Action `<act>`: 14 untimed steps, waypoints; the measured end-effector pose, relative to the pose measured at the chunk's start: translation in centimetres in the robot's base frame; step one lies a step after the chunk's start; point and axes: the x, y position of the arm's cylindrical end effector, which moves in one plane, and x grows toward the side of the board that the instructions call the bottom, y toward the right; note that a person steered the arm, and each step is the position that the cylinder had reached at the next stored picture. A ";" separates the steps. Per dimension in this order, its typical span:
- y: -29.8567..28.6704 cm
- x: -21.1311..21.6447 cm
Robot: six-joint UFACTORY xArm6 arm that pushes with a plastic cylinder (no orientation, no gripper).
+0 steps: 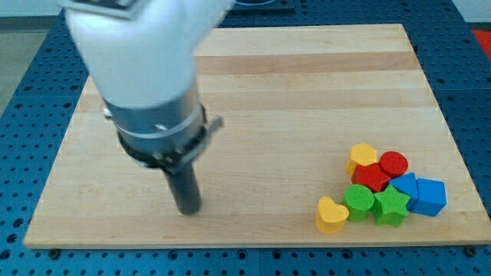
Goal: Push the group of blocks a bit up
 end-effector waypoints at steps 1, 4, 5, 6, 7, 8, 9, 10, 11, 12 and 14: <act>-3.3 -4.6; 12.9 -18.3; 23.2 -18.5; 32.0 -18.3; 39.8 -16.9; 44.8 -13.5; 45.0 -13.1; 45.0 -7.0; 45.0 -0.1; 44.5 3.9; 39.3 4.2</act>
